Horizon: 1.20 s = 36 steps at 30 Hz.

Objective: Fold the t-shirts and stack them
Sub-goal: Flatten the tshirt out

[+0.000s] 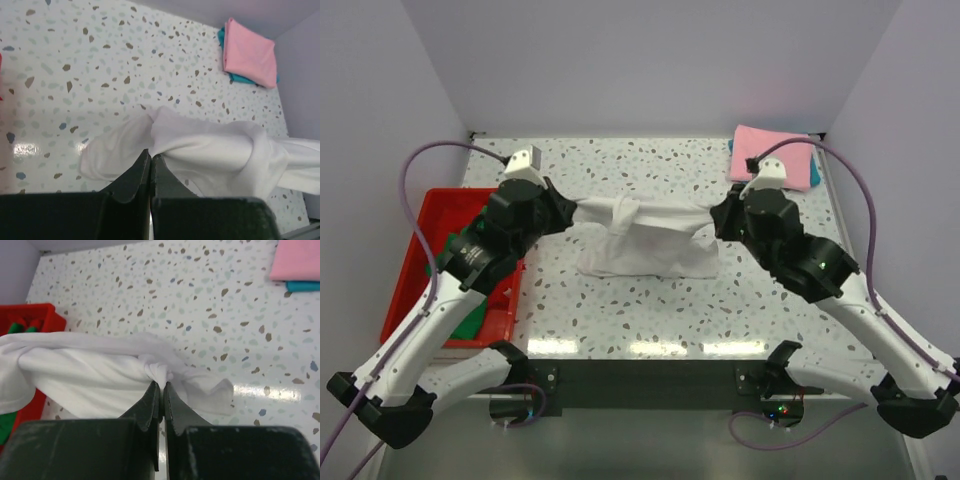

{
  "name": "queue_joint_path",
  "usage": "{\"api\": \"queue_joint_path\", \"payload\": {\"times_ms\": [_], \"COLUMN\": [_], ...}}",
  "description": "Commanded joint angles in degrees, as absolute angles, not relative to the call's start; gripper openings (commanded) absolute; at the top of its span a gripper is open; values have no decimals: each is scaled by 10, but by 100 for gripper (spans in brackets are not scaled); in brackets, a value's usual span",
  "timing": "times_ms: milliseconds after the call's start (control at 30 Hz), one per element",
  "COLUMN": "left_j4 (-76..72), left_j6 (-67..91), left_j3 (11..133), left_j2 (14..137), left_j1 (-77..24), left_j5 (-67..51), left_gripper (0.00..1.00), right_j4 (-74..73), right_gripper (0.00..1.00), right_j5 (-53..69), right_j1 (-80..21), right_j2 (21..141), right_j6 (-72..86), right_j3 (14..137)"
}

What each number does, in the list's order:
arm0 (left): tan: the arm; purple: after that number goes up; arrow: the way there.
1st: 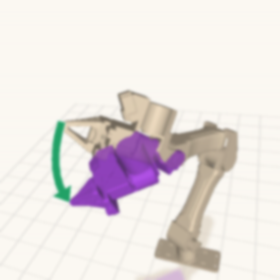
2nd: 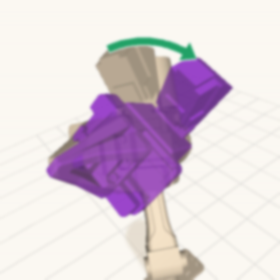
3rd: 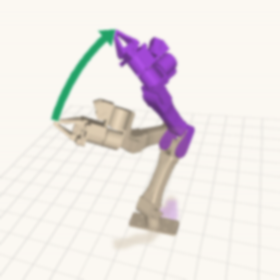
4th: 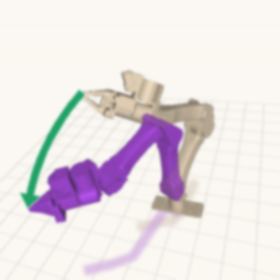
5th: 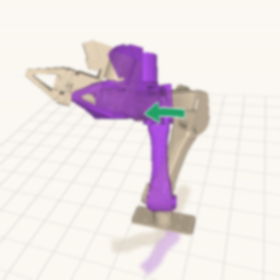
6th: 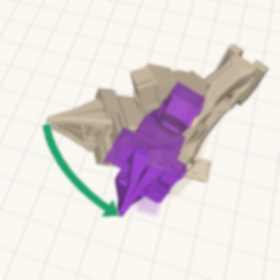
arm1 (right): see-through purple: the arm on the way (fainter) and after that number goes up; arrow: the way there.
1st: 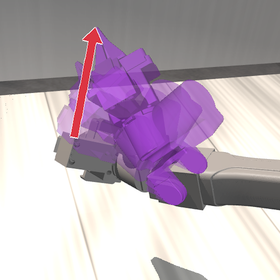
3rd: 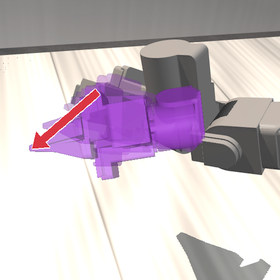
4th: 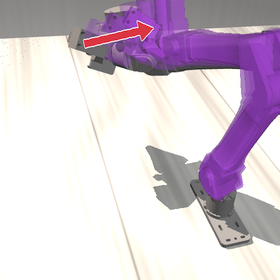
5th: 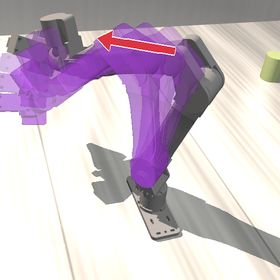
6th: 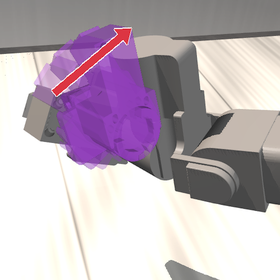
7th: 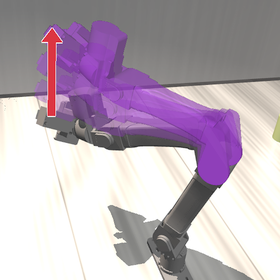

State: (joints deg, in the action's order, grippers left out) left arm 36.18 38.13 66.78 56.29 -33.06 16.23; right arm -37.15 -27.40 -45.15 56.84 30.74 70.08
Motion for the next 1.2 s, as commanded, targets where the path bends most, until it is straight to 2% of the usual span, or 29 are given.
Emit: {"api": "queue_joint_path", "payload": {"times_ms": [0,400,633,867,933,1033,1067,1133,1167], "left_j4": [392,300,208,172,174,166,165,168,172], "left_j6": [343,352,384,398,403,410,417,439,452], "left_j3": [765,953,983,1060,1066,1021,976,919,853], "left_j2": [564,664,736,810,810,779,753,722,688], "left_j1": [-302,-233,-161,-96,-84,-75,-72,-70,-65], "left_j5": [232,239,130,48,26,28,28,41,45], "left_gripper": [0,0,0,0,0,0,0,0,0], "right_j4": [-427,-410,-381,-398,-410,-390,-349,-305,-283], "right_gripper": [0,0,0,0,0,0,0,0,0], "right_j5": [-308,-174,-68,-31,-24,-10,-7,-1,-1], "right_j1": [-376,-216,-150,-125,-123,-122,-123,-123,-123], "right_j2": [577,728,869,980,991,933,899,799,769], "right_j6": [256,224,234,226,228,242,248,265,272], "right_j3": [771,1039,1192,1430,1463,1373,1255,1127,1014]}}
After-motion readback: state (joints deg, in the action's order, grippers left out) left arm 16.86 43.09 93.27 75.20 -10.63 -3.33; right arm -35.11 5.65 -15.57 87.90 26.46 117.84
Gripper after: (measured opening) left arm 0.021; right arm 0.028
